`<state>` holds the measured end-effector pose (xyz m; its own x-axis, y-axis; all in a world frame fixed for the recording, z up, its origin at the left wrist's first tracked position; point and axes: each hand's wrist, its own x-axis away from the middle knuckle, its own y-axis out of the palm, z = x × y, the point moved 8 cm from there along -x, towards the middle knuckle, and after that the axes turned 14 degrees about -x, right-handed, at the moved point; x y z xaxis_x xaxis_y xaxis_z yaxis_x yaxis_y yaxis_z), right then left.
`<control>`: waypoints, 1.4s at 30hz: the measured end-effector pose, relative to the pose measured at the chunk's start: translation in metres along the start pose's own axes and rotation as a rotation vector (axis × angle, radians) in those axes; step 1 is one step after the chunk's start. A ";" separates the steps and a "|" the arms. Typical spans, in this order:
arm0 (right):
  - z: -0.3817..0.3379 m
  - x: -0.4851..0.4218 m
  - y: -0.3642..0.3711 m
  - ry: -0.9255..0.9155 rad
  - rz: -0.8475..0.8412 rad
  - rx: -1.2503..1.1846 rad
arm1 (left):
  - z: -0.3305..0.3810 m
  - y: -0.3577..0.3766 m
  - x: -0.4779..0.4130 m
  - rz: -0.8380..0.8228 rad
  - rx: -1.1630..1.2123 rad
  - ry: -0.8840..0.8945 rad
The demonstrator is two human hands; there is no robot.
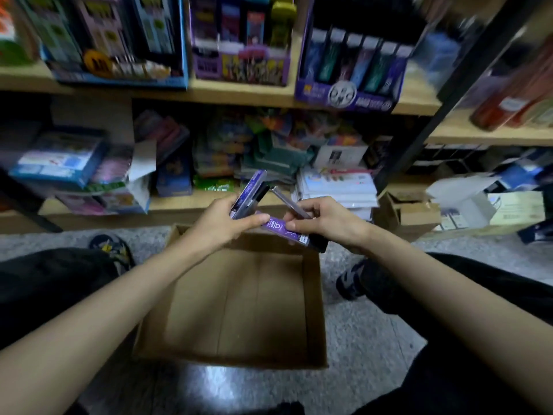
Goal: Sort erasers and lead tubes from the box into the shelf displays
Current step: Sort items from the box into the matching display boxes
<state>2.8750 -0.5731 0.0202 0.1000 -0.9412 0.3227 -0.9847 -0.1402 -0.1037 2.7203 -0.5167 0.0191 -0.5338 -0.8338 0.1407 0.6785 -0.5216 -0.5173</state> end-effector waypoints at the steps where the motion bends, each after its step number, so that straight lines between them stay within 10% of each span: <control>1: -0.015 0.002 -0.003 -0.027 -0.005 0.018 | 0.011 -0.005 0.000 -0.035 0.001 0.020; 8: -0.099 0.017 -0.021 -0.221 0.012 0.096 | 0.069 -0.047 -0.010 -0.148 0.075 0.065; 21: -0.151 0.028 -0.152 -0.214 0.364 0.101 | 0.074 -0.108 -0.057 0.302 0.402 -0.001; 42: -0.231 0.001 -0.159 -0.544 0.719 0.451 | 0.097 -0.116 -0.083 0.478 0.421 0.116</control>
<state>2.9984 -0.4811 0.2545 -0.3341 -0.8449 -0.4178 -0.7020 0.5188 -0.4878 2.7348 -0.4041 0.1493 -0.1591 -0.9790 -0.1275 0.9821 -0.1437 -0.1215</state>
